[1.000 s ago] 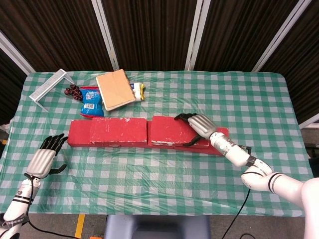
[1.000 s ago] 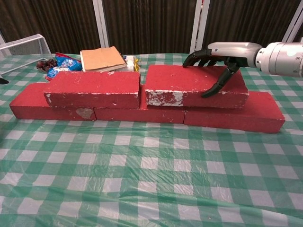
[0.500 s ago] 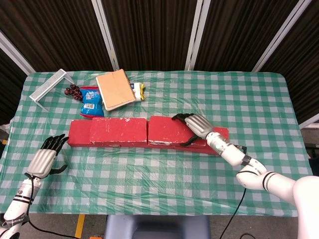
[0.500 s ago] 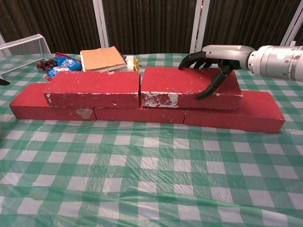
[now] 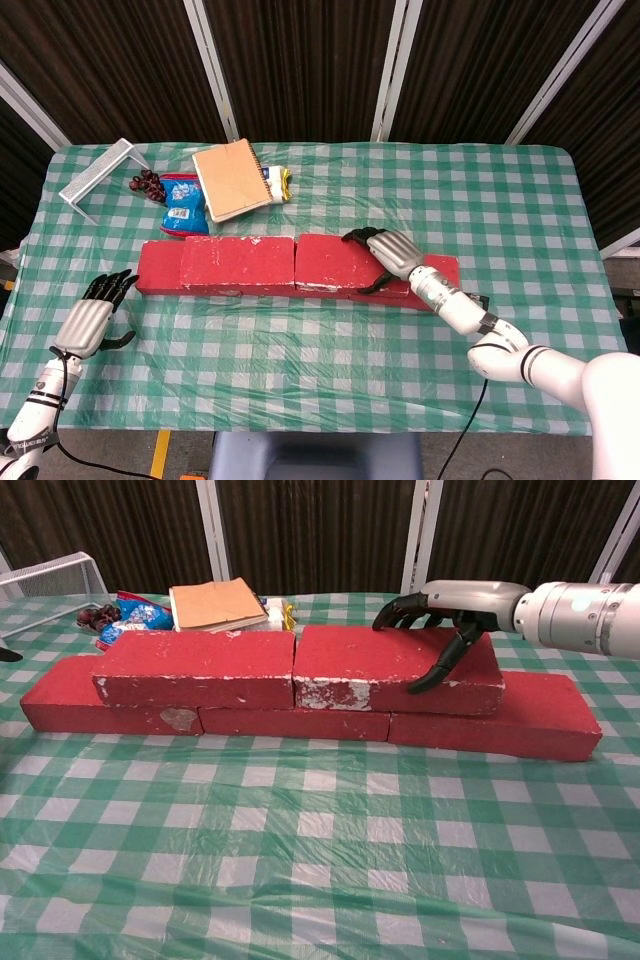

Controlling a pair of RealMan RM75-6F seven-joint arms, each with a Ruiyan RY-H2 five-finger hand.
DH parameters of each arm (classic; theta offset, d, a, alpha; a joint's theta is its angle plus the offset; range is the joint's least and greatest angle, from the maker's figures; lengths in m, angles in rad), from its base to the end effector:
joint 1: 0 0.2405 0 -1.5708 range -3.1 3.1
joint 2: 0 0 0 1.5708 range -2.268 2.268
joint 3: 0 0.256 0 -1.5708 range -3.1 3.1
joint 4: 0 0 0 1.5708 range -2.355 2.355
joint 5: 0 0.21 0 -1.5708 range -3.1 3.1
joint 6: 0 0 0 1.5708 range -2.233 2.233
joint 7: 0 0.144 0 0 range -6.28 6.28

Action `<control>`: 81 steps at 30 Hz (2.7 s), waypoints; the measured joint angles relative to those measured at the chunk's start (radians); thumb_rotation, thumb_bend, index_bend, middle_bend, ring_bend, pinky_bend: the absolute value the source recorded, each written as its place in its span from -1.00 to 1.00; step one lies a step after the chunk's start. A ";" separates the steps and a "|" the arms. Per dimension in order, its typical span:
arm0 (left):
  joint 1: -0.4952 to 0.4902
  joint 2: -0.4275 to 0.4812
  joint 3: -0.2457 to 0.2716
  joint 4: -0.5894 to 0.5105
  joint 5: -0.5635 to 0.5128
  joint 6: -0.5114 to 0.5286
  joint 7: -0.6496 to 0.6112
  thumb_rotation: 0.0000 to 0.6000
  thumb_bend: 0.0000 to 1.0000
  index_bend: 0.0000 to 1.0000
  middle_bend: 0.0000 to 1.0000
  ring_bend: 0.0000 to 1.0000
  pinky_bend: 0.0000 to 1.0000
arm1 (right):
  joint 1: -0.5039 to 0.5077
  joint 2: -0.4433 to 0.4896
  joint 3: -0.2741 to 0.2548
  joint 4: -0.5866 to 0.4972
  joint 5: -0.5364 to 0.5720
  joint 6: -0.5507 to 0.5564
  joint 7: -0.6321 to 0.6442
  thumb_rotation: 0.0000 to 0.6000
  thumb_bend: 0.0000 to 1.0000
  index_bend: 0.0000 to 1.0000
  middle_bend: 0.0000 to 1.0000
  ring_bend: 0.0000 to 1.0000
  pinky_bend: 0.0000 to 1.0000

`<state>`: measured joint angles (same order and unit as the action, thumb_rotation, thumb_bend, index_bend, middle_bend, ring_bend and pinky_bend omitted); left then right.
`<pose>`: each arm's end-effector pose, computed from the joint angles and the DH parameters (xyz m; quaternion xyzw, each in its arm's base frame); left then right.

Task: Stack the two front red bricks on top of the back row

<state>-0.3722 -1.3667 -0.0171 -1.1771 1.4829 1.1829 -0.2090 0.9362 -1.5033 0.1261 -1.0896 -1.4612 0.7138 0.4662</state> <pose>-0.3310 0.2761 0.0826 -0.6781 -0.4073 -0.3570 0.4968 -0.1517 -0.4218 0.0051 0.7593 -0.4287 0.3821 0.3059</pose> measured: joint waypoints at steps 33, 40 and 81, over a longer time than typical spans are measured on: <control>-0.005 -0.003 0.003 0.010 0.009 -0.003 -0.020 1.00 -0.48 -1.00 -1.00 -1.00 -0.96 | 0.010 0.034 0.007 -0.083 0.069 -0.076 -0.040 1.00 -0.82 -1.00 -0.78 -0.95 -0.70; -0.003 -0.002 0.004 0.007 0.013 0.004 -0.019 1.00 -0.48 -1.00 -1.00 -1.00 -0.96 | -0.014 0.069 0.012 -0.132 0.058 -0.021 -0.021 1.00 -0.86 -1.00 -0.91 -1.00 -0.86; -0.001 0.003 0.003 -0.009 0.012 0.010 0.006 1.00 -0.48 -1.00 -1.00 -1.00 -0.96 | -0.185 0.167 -0.137 -0.071 -0.082 0.090 0.076 0.80 -0.86 -0.36 -0.93 -1.00 -0.93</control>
<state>-0.3728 -1.3642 -0.0140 -1.1859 1.4946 1.1928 -0.2031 0.7513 -1.3358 -0.0106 -1.1611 -1.5429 0.8033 0.5425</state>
